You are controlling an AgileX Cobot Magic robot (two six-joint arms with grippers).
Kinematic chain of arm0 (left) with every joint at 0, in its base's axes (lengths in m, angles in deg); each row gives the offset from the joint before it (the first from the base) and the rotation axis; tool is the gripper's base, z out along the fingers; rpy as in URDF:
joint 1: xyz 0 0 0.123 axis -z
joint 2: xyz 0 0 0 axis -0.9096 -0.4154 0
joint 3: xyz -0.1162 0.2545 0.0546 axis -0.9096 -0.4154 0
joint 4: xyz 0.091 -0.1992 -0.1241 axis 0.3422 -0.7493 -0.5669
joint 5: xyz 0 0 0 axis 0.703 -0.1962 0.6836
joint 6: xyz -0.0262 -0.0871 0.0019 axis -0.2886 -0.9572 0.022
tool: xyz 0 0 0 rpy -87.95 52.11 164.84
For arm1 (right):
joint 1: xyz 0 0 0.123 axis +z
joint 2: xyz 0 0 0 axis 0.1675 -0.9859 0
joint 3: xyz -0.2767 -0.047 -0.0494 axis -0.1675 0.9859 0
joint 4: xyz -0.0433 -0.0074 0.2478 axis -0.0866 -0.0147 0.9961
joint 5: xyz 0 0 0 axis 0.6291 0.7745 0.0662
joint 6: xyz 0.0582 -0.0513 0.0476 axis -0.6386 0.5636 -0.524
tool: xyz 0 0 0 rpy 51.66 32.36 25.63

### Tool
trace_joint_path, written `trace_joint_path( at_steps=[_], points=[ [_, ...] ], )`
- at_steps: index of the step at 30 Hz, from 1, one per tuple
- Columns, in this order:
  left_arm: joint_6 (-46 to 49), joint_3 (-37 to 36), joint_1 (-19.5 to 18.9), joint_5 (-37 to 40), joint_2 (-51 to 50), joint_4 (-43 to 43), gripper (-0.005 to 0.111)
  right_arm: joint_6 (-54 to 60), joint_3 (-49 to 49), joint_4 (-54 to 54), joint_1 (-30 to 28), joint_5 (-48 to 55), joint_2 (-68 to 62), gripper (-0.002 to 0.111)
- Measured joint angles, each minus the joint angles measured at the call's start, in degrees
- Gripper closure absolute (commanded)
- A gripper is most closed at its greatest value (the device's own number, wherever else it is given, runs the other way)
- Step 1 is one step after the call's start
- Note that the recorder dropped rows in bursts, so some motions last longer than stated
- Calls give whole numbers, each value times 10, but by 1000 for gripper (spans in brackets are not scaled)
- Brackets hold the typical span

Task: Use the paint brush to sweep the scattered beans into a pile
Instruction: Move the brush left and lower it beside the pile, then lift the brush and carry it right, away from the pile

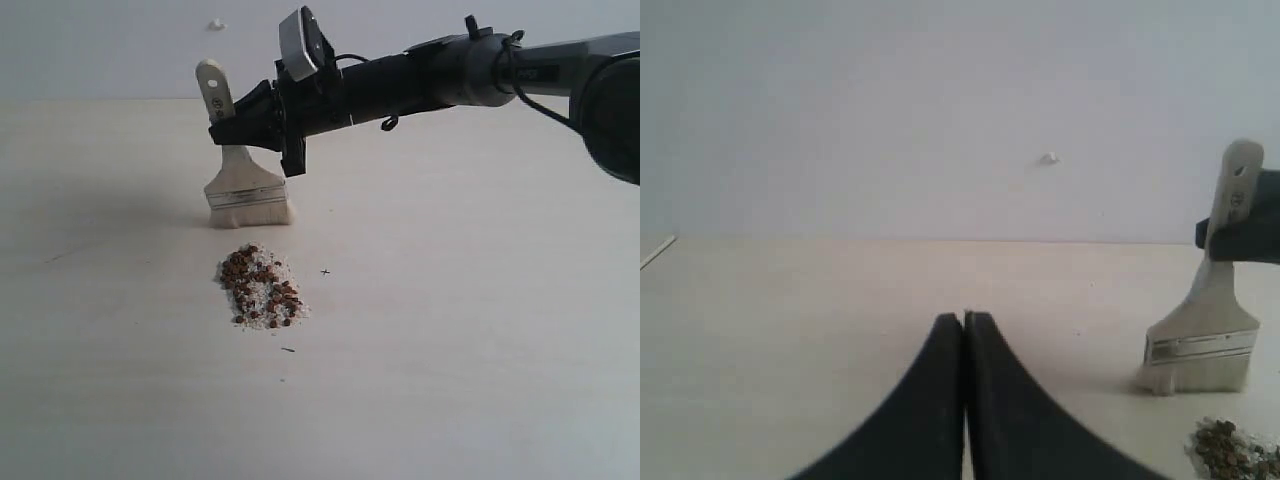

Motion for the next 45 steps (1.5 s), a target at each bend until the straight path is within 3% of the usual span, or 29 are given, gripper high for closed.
trace_joint_path(
  at_steps=[10, 18, 32, 36, 40, 45],
  points=[
    [0, 0, 0, 0, 0, 0, 107, -64, -12, -80, 35, 5, -5, 108],
    [0, 0, 0, 0, 0, 0, 107, -154, -13, -104, 36, 5, 0, 108],
    [0, 0, 0, 0, 0, 0, 107, -194, -13, -178, 39, 4, 92, 108],
    [0, 0, 0, 0, 0, 0, 107, -301, -13, -258, 39, 4, 132, 108],
    [0, 0, 0, 0, 0, 0, 107, -526, -13, -464, 39, -32, 156, 108],
    [0, 0, 0, 0, 0, 0, 107, -683, -13, -532, 39, -51, 173, 108]
  ],
)
